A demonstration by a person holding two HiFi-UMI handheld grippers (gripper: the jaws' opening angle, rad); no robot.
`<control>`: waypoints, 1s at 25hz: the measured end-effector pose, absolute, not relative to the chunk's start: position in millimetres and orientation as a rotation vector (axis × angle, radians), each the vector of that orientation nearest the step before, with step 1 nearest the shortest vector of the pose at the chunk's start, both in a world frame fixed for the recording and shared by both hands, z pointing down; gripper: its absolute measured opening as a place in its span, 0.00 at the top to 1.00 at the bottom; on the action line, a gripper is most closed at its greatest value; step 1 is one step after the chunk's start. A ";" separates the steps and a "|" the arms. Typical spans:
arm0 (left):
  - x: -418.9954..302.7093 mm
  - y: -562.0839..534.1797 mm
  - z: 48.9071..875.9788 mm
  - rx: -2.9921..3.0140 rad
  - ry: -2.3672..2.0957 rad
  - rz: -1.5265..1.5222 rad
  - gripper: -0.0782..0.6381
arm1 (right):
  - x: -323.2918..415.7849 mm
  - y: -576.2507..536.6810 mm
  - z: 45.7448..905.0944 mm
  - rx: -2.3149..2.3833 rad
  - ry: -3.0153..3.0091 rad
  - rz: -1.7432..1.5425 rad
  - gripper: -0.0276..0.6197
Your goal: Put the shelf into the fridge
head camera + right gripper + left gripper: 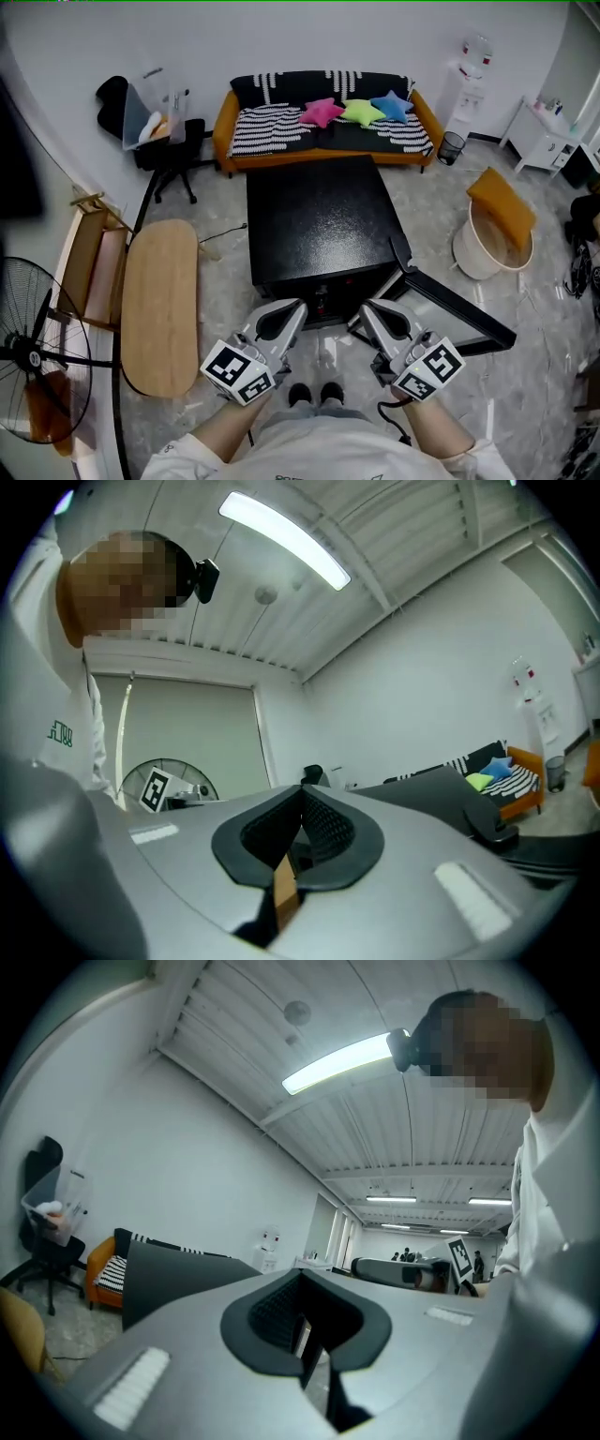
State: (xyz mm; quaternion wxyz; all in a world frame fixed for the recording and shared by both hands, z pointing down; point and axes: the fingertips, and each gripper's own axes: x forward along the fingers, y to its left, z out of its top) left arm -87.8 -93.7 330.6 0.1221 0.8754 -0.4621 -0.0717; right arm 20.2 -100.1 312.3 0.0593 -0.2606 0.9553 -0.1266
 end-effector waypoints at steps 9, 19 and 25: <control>-82.8 -71.3 327.0 2.553 -1.402 -0.151 0.90 | 13.8 -92.5 314.8 -0.769 2.945 -0.359 0.95; -79.0 -66.6 324.9 2.538 -1.413 -0.156 0.90 | 22.3 -96.2 323.4 -0.840 2.945 -0.341 0.95; -75.6 -67.2 322.7 2.543 -1.417 -0.165 0.90 | 24.4 -97.4 324.4 -0.834 2.950 -0.331 0.95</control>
